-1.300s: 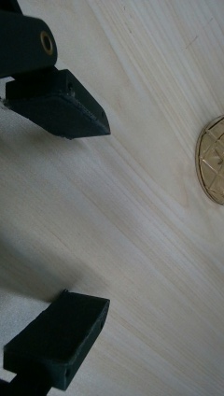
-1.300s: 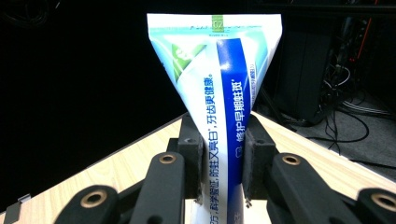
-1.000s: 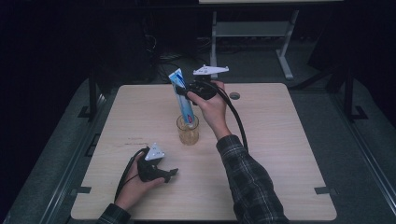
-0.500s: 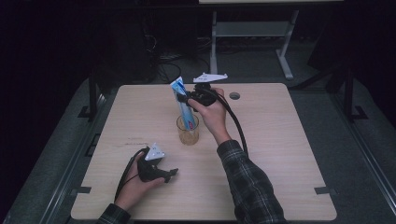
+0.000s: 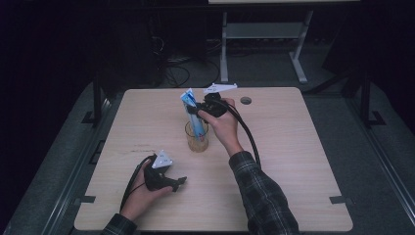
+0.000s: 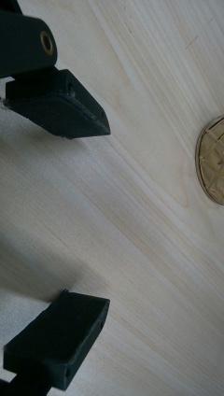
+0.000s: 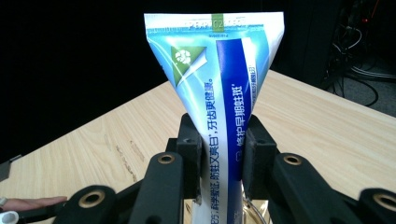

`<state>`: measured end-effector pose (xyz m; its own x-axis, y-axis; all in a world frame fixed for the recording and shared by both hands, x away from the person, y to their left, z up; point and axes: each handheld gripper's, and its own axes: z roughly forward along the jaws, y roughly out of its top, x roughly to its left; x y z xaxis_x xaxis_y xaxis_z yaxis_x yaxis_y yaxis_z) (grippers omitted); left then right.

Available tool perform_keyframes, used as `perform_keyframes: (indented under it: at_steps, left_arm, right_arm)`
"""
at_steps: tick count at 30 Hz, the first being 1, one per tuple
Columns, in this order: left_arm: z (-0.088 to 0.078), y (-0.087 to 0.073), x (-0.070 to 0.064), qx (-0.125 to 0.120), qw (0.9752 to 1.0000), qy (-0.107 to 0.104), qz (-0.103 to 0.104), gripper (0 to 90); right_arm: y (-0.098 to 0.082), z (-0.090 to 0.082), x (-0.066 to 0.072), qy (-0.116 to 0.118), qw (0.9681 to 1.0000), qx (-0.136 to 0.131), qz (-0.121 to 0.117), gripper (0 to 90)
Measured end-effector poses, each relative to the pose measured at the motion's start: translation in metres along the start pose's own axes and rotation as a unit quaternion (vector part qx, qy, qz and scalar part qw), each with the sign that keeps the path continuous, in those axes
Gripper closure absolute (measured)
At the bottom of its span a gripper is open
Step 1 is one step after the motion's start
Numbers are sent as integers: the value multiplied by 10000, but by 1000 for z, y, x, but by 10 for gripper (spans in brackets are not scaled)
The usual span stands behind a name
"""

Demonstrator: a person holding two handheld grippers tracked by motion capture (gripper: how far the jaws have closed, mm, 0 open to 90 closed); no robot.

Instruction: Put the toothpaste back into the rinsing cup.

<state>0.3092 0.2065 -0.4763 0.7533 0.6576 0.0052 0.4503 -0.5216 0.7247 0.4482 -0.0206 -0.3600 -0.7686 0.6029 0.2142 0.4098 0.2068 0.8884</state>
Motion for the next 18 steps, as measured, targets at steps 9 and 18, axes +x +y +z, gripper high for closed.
perform_keyframes:
  at_steps: [9,18]
  left_arm:
    - [0,0,0,15,10000,-2,17,136]
    - [0,0,0,15,10000,2,22,136]
  right_arm:
    - [-8,4,-1,-11,9998,194,-56,717]
    - [-12,6,-1,-36,9997,256,-55,703]
